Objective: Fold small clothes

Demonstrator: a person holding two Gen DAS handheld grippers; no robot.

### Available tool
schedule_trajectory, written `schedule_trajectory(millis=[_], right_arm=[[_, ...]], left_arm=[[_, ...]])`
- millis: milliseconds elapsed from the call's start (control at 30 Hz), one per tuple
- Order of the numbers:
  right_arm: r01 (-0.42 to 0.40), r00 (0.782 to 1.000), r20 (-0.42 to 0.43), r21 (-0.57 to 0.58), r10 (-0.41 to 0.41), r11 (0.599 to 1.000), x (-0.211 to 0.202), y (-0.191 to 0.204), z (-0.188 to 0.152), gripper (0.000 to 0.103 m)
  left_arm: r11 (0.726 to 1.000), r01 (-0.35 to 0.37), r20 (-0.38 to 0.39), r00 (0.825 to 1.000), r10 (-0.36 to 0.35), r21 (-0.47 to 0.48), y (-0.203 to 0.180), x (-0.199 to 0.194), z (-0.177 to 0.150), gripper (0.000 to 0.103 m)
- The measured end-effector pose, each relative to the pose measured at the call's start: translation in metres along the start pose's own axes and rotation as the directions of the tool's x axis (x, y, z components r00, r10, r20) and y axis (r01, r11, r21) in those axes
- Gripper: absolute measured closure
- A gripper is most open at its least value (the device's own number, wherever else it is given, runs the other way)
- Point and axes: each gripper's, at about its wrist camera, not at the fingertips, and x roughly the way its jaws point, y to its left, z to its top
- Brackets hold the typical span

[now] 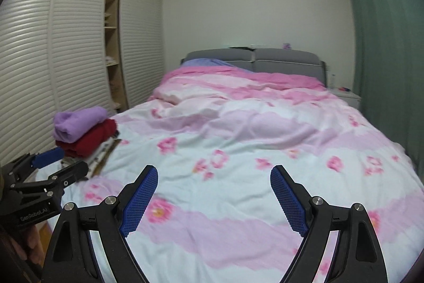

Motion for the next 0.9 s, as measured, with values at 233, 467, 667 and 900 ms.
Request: schedule_trajectory(millis=[233,467,667,900], right_arm=[[0.060,0.998,0.001,0.047,-0.060,0.997,-0.033,-0.035,-0.024,0.015],[0.101,0.995,0.003,0.064,-0.102,0.993,-0.057,-0.053,-0.045,0.015],[0.121,0.993,-0.008,0.076,-0.121,0.990,-0.068,-0.064,-0.059,0.015],[0.152,0.988,-0.007,0.061,-0.152,0.986,-0.078,-0.066,-0.070,0.013]], left_arm=[[0.999,0.017,-0.004,1.000,-0.017,0.028,-0.035,-0.015,-0.016,0.023],[0.999,0.004,0.000,1.000,-0.004,0.048,-0.050,-0.027,-0.028,0.018],[0.999,-0.024,-0.008,1.000,0.024,0.044,-0.054,-0.033,-0.038,0.008],[0.998,-0.051,-0.022,0.998,0.052,0.033,-0.052,-0.035,-0.049,0.006]])
